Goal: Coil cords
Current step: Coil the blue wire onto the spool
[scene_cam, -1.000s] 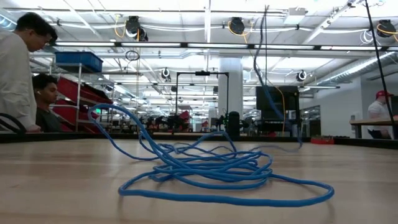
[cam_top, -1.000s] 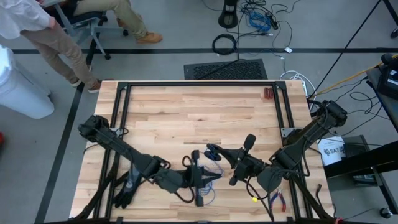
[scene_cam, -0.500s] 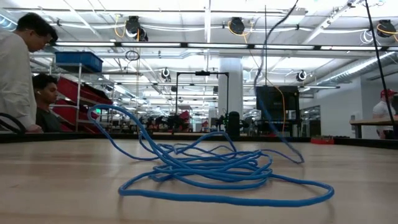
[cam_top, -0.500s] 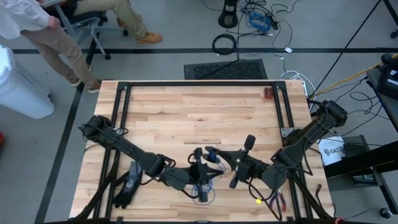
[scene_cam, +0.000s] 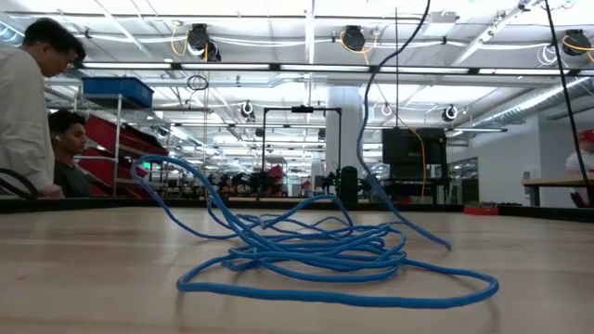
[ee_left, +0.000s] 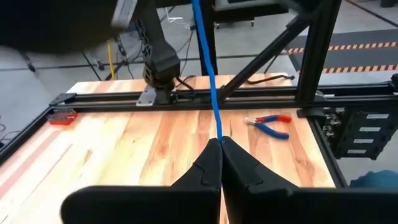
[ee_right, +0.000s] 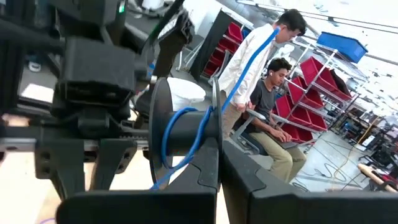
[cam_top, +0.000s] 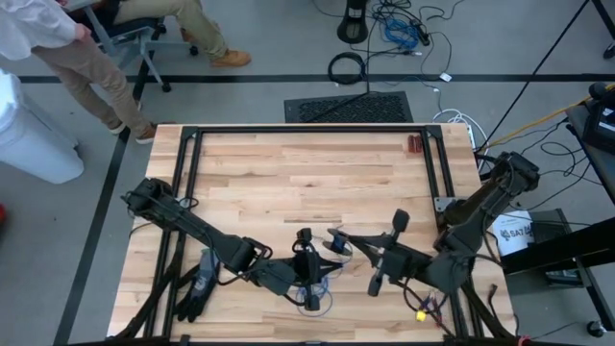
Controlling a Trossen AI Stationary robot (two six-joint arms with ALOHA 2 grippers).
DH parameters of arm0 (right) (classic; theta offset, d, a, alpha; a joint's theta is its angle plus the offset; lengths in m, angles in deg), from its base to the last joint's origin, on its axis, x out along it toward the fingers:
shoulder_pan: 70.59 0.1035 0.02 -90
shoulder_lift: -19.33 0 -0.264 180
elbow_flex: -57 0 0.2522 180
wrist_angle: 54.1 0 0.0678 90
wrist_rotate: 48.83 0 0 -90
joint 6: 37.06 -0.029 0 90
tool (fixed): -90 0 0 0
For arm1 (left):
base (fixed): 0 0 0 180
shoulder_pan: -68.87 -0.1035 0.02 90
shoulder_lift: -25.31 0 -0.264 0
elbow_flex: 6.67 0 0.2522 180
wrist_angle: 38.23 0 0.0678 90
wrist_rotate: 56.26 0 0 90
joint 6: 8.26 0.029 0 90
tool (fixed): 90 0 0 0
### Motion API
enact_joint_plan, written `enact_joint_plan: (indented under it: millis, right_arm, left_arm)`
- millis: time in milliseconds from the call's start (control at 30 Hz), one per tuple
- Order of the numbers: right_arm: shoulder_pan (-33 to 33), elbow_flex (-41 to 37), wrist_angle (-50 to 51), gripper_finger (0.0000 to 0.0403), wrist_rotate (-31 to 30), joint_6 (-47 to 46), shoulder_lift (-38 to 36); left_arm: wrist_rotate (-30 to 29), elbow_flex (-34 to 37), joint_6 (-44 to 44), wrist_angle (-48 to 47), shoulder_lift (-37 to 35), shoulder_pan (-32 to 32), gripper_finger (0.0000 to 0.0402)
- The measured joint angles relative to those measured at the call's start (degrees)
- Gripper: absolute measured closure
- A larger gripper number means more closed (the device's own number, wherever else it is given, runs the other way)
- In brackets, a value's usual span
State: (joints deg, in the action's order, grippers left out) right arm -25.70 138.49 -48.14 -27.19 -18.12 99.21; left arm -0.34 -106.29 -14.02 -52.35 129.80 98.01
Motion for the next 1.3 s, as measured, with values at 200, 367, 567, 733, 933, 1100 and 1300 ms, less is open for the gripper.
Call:
enact_joint_plan:
  millis: [200, 367, 567, 733, 933, 1100, 1300]
  right_arm:
    - [3.0, 0.0, -1.5, 0.0403, -1.1, 1.5, -1.5]
    - [4.9, 0.0, -1.3, 0.0403, -1.1, 1.4, -2.7]
    - [6.8, 0.0, -1.2, 0.0403, -4.1, 2.1, -2.9]
    - [7.1, 0.0, -1.3, 0.0403, -4.9, 2.3, -2.9]
    - [7.1, 0.0, -1.9, 0.0403, -5.6, 2.3, -3.1]
    - [7.3, 0.0, -2.4, 0.0403, -5.3, 2.2, -3.2]
    - [7.4, 0.0, -2.5, 0.0403, -5.2, 2.2, -3.3]
  left_arm:
    - [0.9, 0.0, -0.1, -1.2, 0.0, 0.0, 0.0401]
    - [1.1, 0.0, -0.1, -2.7, 0.0, 0.0, 0.0401]
    - [2.1, -0.1, 0.1, -2.9, 0.0, 0.1, 0.0401]
    - [2.2, -0.1, 0.1, -3.2, 0.0, 0.1, 0.0396]
    - [3.6, 0.0, 0.0, -4.4, 0.0, 0.4, 0.0360]
    - [6.1, 0.0, -1.5, -5.2, 0.0, 0.6, 0.0322]
    - [7.1, 0.0, -2.4, -2.7, 2.3, 0.5, 0.0294]
